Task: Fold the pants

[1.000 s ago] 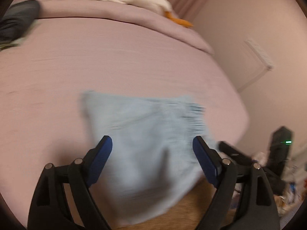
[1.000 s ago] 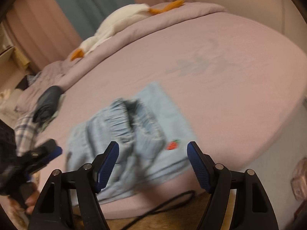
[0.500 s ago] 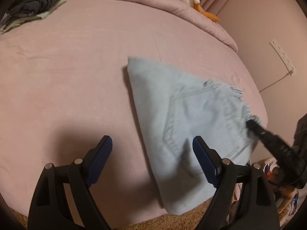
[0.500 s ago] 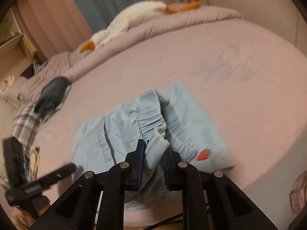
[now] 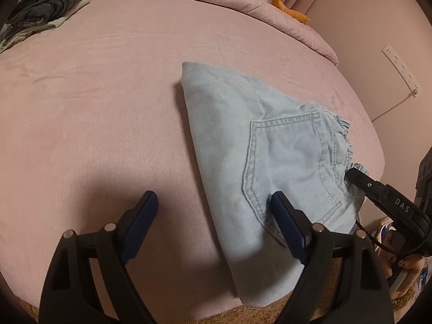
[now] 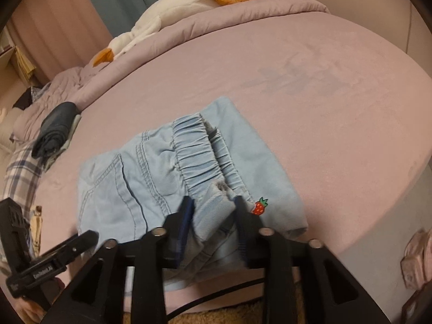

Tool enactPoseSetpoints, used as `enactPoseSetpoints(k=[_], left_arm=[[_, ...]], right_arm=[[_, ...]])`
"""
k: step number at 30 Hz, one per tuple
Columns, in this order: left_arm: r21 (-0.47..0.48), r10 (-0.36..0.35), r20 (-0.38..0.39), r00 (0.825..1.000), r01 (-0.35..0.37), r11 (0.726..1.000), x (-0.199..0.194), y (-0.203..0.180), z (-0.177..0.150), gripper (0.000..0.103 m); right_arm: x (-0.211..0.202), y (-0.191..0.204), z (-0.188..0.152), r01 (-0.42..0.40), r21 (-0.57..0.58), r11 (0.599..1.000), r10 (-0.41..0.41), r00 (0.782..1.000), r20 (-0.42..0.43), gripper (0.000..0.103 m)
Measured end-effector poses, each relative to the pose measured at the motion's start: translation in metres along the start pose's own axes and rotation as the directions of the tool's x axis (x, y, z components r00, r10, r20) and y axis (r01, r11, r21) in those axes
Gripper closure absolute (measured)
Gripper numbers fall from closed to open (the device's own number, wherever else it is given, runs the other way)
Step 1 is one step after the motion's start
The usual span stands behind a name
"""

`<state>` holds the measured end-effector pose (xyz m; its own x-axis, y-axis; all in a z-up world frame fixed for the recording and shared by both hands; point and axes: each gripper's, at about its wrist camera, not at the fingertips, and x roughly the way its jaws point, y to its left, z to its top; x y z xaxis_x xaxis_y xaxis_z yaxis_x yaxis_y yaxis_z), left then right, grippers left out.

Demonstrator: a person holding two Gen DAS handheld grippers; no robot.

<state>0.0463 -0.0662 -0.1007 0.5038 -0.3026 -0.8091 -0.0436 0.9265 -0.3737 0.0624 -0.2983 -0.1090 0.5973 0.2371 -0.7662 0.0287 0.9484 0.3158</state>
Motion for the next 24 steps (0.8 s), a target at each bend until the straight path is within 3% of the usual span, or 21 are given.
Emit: enactPoseSetpoints(k=[1, 2, 9, 11, 12, 15, 19, 24], left_arm=[[-0.005, -0.006, 0.0, 1.0, 0.006, 1.0, -0.001, 0.001, 0.001, 0.018], [-0.011, -0.013, 0.0, 1.0, 0.013, 1.0, -0.004, 0.003, -0.002, 0.018], [-0.038, -0.068, 0.029, 0.997, 0.069, 0.997, -0.013, 0.006, 0.009, 0.018], [-0.044, -0.071, 0.041, 0.997, 0.073, 0.996, -0.014, 0.007, 0.015, 0.019], [-0.048, -0.077, 0.051, 0.996, 0.079, 0.996, -0.015, 0.008, 0.02, 0.019], [-0.045, -0.098, 0.072, 0.993, 0.102, 0.994, -0.016, 0.009, 0.034, 0.019], [-0.043, -0.114, 0.077, 0.99, 0.118, 0.992, -0.005, 0.01, 0.052, 0.019], [-0.07, -0.113, 0.024, 0.993, 0.114, 0.991, 0.024, 0.011, 0.067, 0.032]], right_arm=[[-0.003, -0.003, -0.002, 0.045, -0.01, 0.999, -0.045, 0.999, 0.0, 0.048], [-0.002, -0.002, -0.002, 0.082, -0.022, 0.996, -0.081, 0.997, 0.007, 0.044], [0.028, -0.007, 0.003, -0.054, -0.002, 0.999, 0.053, 0.998, -0.042, 0.042], [0.031, -0.006, 0.004, -0.067, -0.006, 0.998, 0.066, 0.997, -0.029, 0.051], [0.029, -0.005, 0.003, -0.085, -0.006, 0.996, 0.085, 0.996, -0.025, 0.062], [0.009, -0.003, 0.004, -0.103, 0.018, 0.994, 0.103, 0.994, 0.022, 0.079], [-0.023, 0.002, 0.009, -0.015, -0.024, 1.0, 0.018, 0.992, 0.128, 0.08], [0.003, -0.02, 0.008, 0.006, 0.023, 1.0, -0.007, 0.999, 0.039, 0.08]])
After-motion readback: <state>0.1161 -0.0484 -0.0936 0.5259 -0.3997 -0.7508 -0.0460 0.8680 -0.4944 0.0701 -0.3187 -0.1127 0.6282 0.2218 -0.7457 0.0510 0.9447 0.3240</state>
